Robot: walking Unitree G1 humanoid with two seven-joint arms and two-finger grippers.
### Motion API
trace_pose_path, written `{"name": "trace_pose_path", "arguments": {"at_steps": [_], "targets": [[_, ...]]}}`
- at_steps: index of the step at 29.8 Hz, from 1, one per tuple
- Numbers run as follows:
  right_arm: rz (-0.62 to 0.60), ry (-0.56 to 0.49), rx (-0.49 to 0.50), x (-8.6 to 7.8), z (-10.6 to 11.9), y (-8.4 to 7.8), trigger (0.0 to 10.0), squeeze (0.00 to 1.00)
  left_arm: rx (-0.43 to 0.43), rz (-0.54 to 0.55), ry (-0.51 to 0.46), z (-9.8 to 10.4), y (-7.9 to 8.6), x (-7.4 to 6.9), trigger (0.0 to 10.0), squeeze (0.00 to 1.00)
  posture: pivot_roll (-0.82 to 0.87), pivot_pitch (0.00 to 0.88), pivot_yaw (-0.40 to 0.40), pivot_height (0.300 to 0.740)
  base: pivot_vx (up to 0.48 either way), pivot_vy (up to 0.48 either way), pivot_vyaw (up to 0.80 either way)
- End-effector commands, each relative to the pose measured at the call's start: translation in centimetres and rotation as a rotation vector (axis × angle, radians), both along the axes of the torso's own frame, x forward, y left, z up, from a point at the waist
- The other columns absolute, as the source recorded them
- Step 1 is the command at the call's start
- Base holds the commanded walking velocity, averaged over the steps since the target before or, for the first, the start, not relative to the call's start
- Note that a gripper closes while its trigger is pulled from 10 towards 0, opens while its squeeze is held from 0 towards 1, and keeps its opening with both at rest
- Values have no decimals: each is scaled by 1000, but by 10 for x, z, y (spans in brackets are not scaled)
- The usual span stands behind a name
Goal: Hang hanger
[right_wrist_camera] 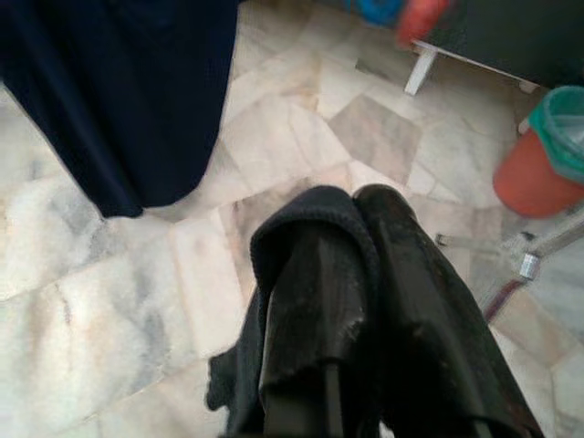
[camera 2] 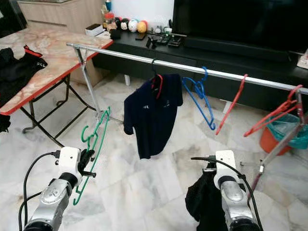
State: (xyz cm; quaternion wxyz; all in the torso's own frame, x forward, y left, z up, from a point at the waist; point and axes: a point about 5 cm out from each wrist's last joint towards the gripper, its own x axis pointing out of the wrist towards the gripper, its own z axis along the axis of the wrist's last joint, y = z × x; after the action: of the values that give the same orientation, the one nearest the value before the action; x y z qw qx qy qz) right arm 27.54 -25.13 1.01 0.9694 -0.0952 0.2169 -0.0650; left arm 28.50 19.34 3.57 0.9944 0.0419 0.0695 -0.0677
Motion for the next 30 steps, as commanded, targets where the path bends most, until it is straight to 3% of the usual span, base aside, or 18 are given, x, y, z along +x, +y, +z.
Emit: {"name": "trace_pose_path", "arguments": {"at_steps": [1, 9, 17, 30], "targets": [[12, -44, 13, 9, 8, 5, 10000, 0, 1, 14, -10, 5, 6, 3, 10000, 0, -17, 0, -4, 740, 0, 480, -800], [20, -51, 12, 10, 9, 8, 10000, 0, 9, 15, -7, 6, 9, 2, 10000, 0, -13, 0, 1, 740, 0, 480, -735], [24, -61, 13, 12, 11, 10, 10000, 0, 9, 10, -8, 7, 10, 3, 10000, 0, -10, 0, 3, 740, 0, 466, 0], [31, -88, 18, 18, 17, 12, 10000, 0, 40, -83, -35, 16, 3, 5, 10000, 0, -1, 0, 7, 740, 0, 0, 0]]}}
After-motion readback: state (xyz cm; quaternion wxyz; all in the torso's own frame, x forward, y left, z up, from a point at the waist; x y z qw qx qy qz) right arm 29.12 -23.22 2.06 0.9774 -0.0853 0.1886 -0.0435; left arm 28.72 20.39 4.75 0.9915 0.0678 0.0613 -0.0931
